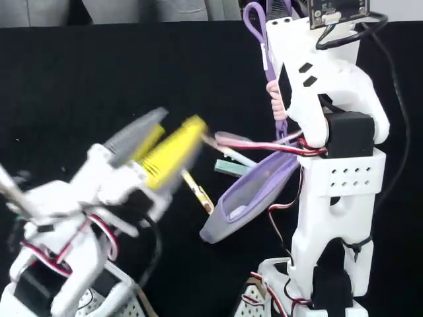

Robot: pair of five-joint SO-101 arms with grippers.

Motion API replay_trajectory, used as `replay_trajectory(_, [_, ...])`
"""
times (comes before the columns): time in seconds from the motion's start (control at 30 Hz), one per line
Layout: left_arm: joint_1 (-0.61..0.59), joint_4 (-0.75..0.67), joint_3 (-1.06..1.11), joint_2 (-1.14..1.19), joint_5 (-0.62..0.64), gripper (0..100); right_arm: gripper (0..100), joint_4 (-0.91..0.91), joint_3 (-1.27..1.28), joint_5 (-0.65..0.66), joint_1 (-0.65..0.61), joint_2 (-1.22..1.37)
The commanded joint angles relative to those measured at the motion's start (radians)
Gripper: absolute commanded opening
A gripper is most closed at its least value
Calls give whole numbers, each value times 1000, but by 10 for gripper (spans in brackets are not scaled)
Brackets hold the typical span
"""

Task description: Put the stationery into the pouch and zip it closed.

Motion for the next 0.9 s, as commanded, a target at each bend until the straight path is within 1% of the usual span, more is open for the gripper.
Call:
replay_trajectory(0.0, [-257,-75,-16,114,242,208,11,0,-22,14,8,-39])
replay_trajectory(0.1, [-320,-77,-8,284,295,208,11,0,-21,15,8,-39])
replay_trajectory(0.23, [-329,-68,16,532,311,208,11,0,-19,15,8,-39])
replay_trajectory(0.37, [-340,-74,71,704,457,208,11,0,-19,15,8,-39])
replay_trajectory(0.5, [-343,-69,125,815,552,208,11,2,-19,15,8,-39])
replay_trajectory(0.67, [-343,-98,127,980,568,207,11,2,-19,15,8,-38])
replay_trajectory(0.8, [-332,-98,54,1154,568,146,11,2,-19,15,6,-36])
replay_trajectory(0.87, [-309,-98,15,1241,568,136,11,2,-19,15,6,-38])
